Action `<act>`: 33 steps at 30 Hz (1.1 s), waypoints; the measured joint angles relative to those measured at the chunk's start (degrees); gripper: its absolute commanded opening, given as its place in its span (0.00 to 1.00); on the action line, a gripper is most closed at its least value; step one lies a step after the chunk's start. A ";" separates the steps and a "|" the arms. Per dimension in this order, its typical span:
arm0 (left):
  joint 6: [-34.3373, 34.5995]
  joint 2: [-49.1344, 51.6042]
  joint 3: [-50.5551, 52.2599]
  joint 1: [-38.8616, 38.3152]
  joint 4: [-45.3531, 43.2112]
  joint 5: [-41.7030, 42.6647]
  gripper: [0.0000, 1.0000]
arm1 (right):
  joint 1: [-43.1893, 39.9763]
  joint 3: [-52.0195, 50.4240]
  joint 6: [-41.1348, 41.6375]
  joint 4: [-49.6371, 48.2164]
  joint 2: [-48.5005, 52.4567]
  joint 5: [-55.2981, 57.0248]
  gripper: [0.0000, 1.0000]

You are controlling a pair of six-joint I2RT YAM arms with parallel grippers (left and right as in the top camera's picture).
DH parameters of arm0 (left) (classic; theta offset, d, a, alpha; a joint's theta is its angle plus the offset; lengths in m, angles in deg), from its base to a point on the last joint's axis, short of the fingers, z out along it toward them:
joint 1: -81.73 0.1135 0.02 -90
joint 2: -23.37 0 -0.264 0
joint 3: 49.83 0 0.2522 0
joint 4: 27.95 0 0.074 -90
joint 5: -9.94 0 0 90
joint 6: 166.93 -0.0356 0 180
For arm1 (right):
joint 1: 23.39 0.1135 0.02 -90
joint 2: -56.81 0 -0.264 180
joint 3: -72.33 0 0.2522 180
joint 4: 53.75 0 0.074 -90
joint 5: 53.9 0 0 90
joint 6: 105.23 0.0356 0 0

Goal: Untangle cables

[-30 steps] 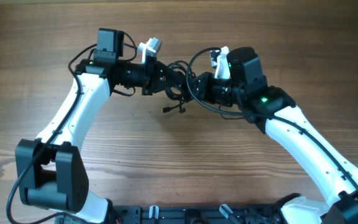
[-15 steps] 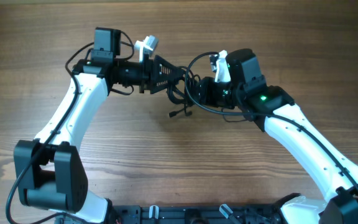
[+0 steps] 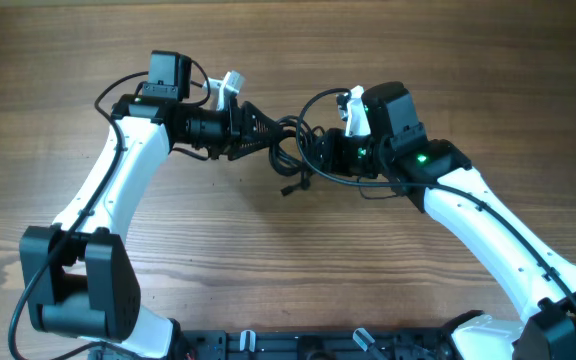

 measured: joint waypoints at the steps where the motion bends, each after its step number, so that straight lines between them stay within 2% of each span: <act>1: -0.81 0.00 0.00 -0.28 0.02 -0.55 0.35 | 0.00 -0.02 0.02 0.20 0.07 0.00 0.04; 4: -3.34 0.00 0.00 -1.81 0.09 -1.03 0.29 | 0.00 -0.04 0.00 0.33 0.20 0.00 0.04; 9: -10.78 0.00 0.00 -4.00 0.11 -1.40 0.30 | -0.02 -0.04 -4.22 2.05 0.20 -0.13 0.04; 13: -15.56 0.00 0.00 -3.69 0.20 -2.16 0.30 | -0.09 -0.04 -17.33 4.59 0.22 -4.11 0.04; 20: -18.01 0.00 0.00 -2.38 0.57 -2.67 0.31 | -0.52 -0.07 -39.26 7.80 0.26 -10.64 0.04; 22: -19.28 0.00 -0.02 -2.08 2.23 -2.95 0.31 | -0.26 -0.07 -42.47 7.89 0.26 -11.96 0.04; 24: -21.16 0.00 -0.02 -2.08 4.96 -2.82 0.34 | -0.33 -0.07 -44.54 7.72 0.26 -12.50 0.04; 28: -26.38 0.00 -0.09 -2.08 10.86 -2.60 0.33 | -0.33 -0.07 -45.66 7.50 0.26 -12.79 0.04; 33: -29.33 0.00 -0.09 -1.44 12.55 -2.45 0.34 | -0.33 -0.07 -43.82 7.48 0.26 -12.83 0.04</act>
